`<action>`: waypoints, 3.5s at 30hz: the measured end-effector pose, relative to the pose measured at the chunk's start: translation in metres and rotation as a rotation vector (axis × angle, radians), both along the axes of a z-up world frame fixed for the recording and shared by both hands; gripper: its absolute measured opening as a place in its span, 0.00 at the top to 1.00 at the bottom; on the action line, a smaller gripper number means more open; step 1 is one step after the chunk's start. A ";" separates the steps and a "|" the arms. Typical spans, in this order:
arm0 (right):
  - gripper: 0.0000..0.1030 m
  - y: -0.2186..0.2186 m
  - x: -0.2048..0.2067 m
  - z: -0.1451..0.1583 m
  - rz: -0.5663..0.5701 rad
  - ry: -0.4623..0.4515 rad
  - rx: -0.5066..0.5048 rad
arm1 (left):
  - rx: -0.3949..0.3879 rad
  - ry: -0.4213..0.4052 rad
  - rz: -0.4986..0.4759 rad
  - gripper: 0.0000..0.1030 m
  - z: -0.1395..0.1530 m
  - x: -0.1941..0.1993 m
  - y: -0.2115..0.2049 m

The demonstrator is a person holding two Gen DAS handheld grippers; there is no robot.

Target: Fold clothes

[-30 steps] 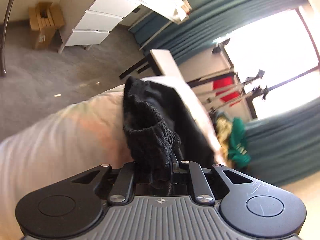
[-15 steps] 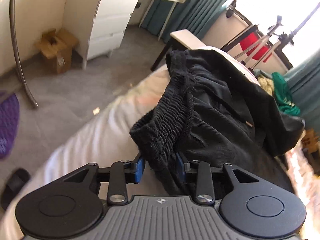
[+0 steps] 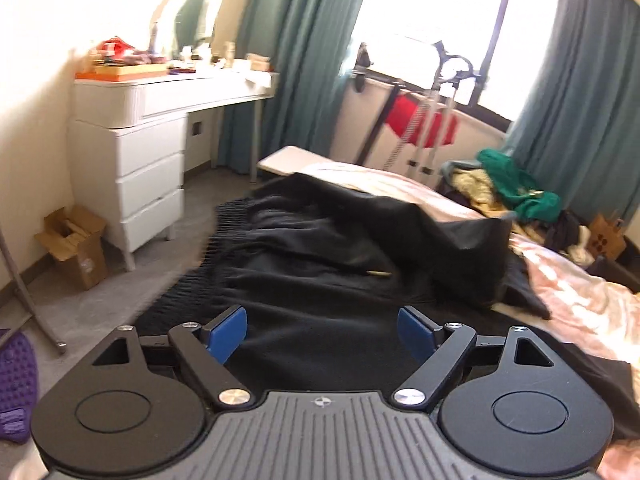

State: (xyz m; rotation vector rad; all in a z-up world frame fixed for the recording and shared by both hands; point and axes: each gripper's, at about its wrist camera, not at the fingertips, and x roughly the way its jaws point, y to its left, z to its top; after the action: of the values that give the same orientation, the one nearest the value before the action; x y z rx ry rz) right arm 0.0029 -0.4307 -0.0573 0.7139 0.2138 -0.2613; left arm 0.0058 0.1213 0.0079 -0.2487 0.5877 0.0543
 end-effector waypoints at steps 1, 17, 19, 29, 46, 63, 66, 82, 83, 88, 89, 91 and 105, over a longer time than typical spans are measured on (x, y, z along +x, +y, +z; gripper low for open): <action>0.23 0.011 0.005 0.002 0.057 -0.003 -0.010 | 0.008 -0.006 -0.032 0.18 0.000 0.006 -0.019; 0.24 0.105 0.062 -0.026 0.389 0.099 -0.131 | 0.138 -0.019 -0.224 0.17 -0.071 0.114 -0.171; 0.24 0.113 0.076 -0.034 0.400 0.121 -0.093 | 0.148 0.001 -0.232 0.17 -0.084 0.128 -0.169; 0.24 0.144 0.209 -0.080 0.388 0.218 0.189 | 0.027 0.015 -0.216 0.17 -0.121 0.161 -0.130; 0.93 0.090 0.292 -0.037 0.036 0.191 0.104 | -0.129 -0.131 -0.349 0.17 -0.136 0.173 -0.111; 0.94 -0.104 0.213 -0.037 -0.338 0.406 -0.134 | -0.047 -0.101 -0.402 0.17 -0.145 0.186 -0.123; 0.94 -0.108 0.203 -0.072 -0.350 0.454 -0.070 | -0.040 -0.093 -0.401 0.17 -0.145 0.186 -0.126; 0.89 -0.108 0.172 -0.101 -0.275 0.347 -0.085 | 0.057 -0.059 -0.377 0.17 -0.146 0.177 -0.146; 0.89 -0.107 0.171 -0.096 -0.269 0.354 -0.083 | 0.065 -0.062 -0.379 0.17 -0.145 0.176 -0.146; 0.64 -0.086 0.147 -0.061 -0.240 0.362 -0.131 | 0.081 -0.058 -0.391 0.17 -0.139 0.168 -0.146; 0.43 -0.078 0.137 -0.054 -0.233 0.339 -0.137 | 0.073 -0.059 -0.397 0.17 -0.136 0.165 -0.145; 0.30 -0.059 0.117 -0.043 -0.206 0.310 -0.136 | 0.075 -0.068 -0.399 0.16 -0.130 0.159 -0.144; 0.30 0.016 -0.016 -0.014 -0.147 0.190 0.019 | 0.057 -0.012 -0.380 0.16 -0.097 0.085 -0.124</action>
State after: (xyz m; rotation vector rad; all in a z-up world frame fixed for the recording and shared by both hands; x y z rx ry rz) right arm -0.0128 -0.4148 -0.0709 0.7252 0.3452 -0.4685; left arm 0.0912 -0.0030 -0.0893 -0.0788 0.6128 -0.2972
